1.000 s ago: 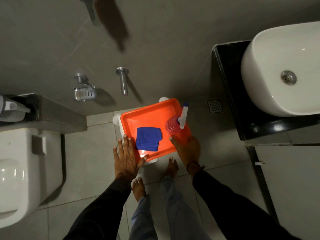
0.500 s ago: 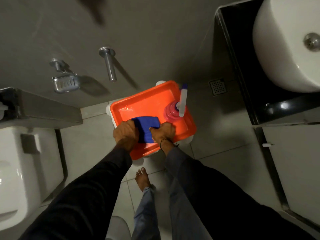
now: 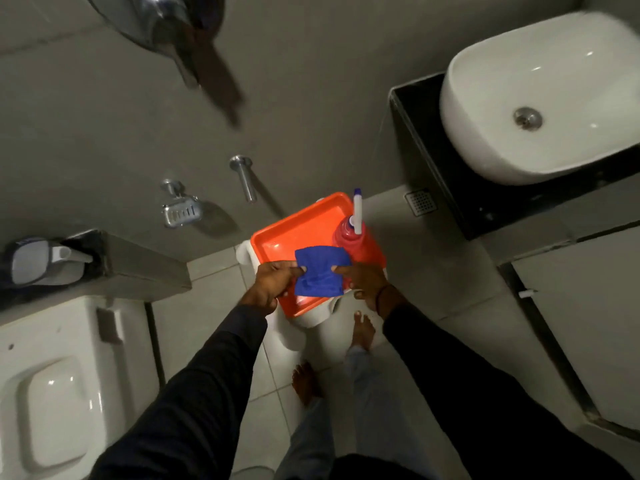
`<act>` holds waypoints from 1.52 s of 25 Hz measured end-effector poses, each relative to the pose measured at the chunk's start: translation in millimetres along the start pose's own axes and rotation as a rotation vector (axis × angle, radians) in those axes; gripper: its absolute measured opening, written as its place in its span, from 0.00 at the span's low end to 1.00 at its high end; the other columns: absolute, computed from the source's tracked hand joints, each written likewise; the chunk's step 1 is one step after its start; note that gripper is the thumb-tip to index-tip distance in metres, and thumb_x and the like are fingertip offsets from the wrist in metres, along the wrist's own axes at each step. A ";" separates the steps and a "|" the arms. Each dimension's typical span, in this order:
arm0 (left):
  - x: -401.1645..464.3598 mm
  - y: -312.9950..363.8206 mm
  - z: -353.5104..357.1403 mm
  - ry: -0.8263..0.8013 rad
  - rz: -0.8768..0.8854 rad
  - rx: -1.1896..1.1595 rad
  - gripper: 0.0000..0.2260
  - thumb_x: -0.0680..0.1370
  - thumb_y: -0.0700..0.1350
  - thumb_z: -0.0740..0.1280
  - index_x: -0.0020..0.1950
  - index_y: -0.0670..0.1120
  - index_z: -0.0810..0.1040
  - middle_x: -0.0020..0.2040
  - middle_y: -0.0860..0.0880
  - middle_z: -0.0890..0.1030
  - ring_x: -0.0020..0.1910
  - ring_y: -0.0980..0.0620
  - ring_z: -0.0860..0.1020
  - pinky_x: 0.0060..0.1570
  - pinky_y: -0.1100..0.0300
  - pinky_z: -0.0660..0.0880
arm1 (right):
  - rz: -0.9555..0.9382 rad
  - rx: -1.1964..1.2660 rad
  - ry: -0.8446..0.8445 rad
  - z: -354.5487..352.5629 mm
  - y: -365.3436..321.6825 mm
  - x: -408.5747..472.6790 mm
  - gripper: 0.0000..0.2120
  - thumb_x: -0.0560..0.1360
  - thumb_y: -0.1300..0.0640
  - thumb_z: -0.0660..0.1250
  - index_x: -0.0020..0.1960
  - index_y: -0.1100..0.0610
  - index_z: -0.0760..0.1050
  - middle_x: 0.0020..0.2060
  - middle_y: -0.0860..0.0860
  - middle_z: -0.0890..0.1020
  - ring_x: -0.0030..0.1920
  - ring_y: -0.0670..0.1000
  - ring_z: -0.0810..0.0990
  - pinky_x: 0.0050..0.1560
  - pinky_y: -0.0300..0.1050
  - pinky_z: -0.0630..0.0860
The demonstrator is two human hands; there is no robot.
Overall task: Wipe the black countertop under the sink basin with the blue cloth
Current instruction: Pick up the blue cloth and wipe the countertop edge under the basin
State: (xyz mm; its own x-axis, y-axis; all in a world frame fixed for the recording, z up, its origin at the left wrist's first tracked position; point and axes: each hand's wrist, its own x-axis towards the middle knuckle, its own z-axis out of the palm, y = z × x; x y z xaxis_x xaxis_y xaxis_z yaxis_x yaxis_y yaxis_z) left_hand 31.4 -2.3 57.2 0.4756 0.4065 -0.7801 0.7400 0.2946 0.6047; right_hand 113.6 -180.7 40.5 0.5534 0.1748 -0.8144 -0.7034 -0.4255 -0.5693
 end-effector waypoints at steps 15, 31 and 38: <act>-99.0 46.2 174.4 -0.378 0.254 0.089 0.11 0.77 0.34 0.70 0.58 0.32 0.78 0.48 0.36 0.79 0.46 0.43 0.77 0.44 0.54 0.77 | -0.106 0.089 0.255 -198.9 12.0 -109.9 0.10 0.73 0.52 0.75 0.50 0.56 0.81 0.39 0.53 0.79 0.29 0.46 0.71 0.26 0.38 0.63; 4.2 107.1 369.9 0.013 0.263 0.222 0.06 0.73 0.37 0.75 0.49 0.39 0.84 0.45 0.43 0.84 0.47 0.48 0.81 0.56 0.56 0.79 | -0.194 -0.015 0.542 -346.9 -44.8 44.1 0.08 0.71 0.55 0.76 0.44 0.60 0.84 0.42 0.57 0.87 0.44 0.56 0.84 0.43 0.44 0.77; -8.6 154.1 338.8 0.289 0.687 0.539 0.12 0.81 0.44 0.63 0.60 0.40 0.80 0.57 0.38 0.80 0.56 0.39 0.80 0.56 0.53 0.73 | -0.919 -0.891 0.609 -308.9 -11.8 20.2 0.23 0.71 0.59 0.70 0.66 0.59 0.79 0.62 0.57 0.82 0.62 0.59 0.81 0.63 0.55 0.79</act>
State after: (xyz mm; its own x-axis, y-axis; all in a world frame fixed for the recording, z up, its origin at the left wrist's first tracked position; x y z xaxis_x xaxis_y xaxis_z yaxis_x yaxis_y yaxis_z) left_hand 302.5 -253.4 102.6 0.8092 0.5645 -0.1626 0.4946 -0.5053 0.7071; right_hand 270.9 -446.4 65.6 0.9168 0.3848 0.1067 0.3928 -0.8209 -0.4146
